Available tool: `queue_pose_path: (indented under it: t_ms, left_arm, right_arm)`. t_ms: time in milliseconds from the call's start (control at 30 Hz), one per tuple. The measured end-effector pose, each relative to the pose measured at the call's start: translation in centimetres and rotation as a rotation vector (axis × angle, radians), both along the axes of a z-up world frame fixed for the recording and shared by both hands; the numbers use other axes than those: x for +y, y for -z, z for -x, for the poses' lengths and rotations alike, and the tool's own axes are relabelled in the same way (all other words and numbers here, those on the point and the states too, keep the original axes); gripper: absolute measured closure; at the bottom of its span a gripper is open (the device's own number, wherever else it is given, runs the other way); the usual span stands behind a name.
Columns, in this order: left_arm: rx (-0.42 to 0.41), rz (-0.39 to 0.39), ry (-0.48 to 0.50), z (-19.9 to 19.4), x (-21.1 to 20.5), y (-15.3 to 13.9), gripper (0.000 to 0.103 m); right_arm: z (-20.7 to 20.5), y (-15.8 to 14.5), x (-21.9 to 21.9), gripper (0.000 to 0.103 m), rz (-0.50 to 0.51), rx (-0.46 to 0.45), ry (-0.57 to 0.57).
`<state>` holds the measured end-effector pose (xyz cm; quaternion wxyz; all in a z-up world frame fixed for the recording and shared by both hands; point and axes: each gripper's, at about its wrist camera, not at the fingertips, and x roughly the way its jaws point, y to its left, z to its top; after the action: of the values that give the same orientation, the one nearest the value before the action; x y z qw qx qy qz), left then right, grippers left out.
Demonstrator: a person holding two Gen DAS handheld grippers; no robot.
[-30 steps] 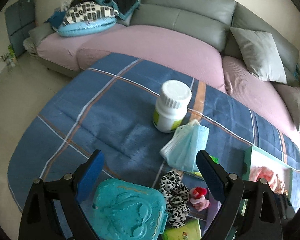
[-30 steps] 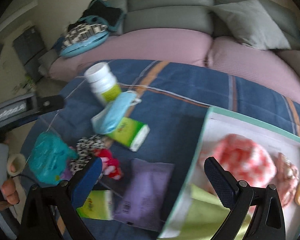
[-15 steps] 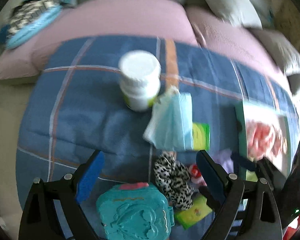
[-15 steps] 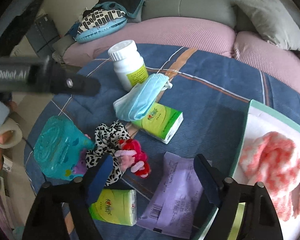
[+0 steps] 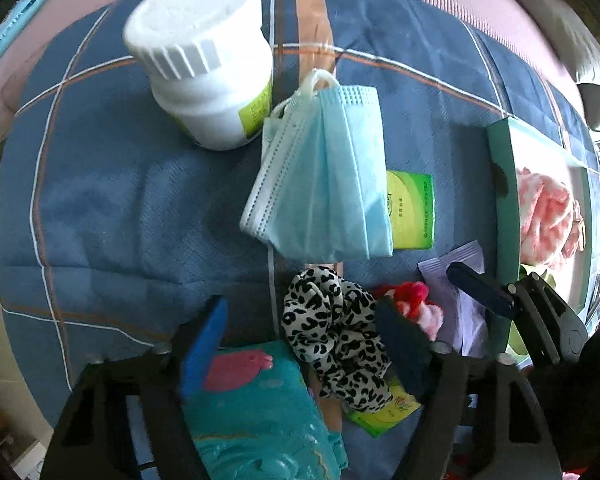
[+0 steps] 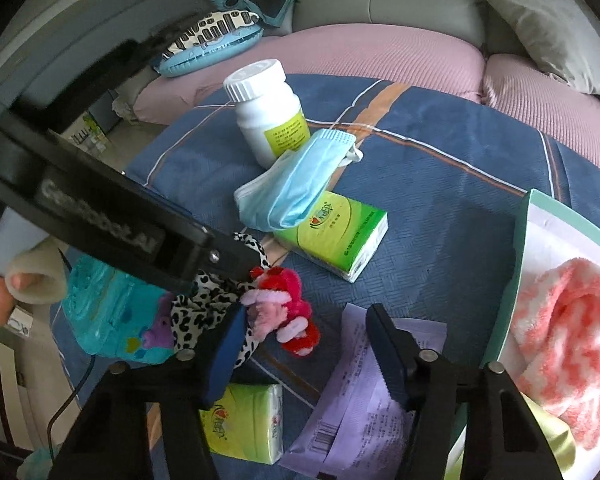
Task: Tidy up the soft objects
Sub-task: 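Grasp the leopard-print scrunchie with the left gripper while the right grasps the red-pink plush toy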
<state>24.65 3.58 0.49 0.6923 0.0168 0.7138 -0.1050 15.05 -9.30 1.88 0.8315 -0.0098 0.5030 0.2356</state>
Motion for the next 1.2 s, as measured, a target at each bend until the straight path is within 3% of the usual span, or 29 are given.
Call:
queue_pose_path:
  t_ms: [33, 300, 467, 600, 667, 867, 1200]
  left_arm:
    - [0.01, 0.004, -0.005, -0.1, 0.0, 0.2, 0.045]
    - [0.02, 0.031, 0.011, 0.0, -1.5, 1.4, 0.059]
    - [-0.007, 0.023, 0.015, 0.3, -2.6, 1.5, 0.079]
    - [-0.023, 0.021, 0.011, 0.3, -3.0, 1.2, 0.081]
    - [-0.032, 0.021, 0.007, 1.0, -3.0, 0.4, 0.082]
    - [-0.048, 0.001, 0.0, 1.8, -3.5, -0.2, 0.083]
    - [-0.068, 0.008, -0.01, 2.6, -3.5, -1.7, 0.083]
  right_arm:
    - [0.0, 0.0, 0.0, 0.047, 0.001, 0.0, 0.001]
    - [-0.2, 0.3, 0.0, 0.062, -0.004, 0.007, -0.002]
    - [-0.2, 0.1, -0.2, 0.07, -0.008, 0.005, 0.007]
    - [-0.3, -0.1, -0.6, 0.07, -0.02, 0.004, 0.011]
    - [-0.4, -0.1, -0.7, 0.079, -0.026, 0.001, 0.014]
    - [-0.3, -0.6, -1.1, 0.083, -0.051, -0.007, 0.014]
    - [-0.1, -2.0, -2.5, 0.084, -0.077, -0.04, 0.034]
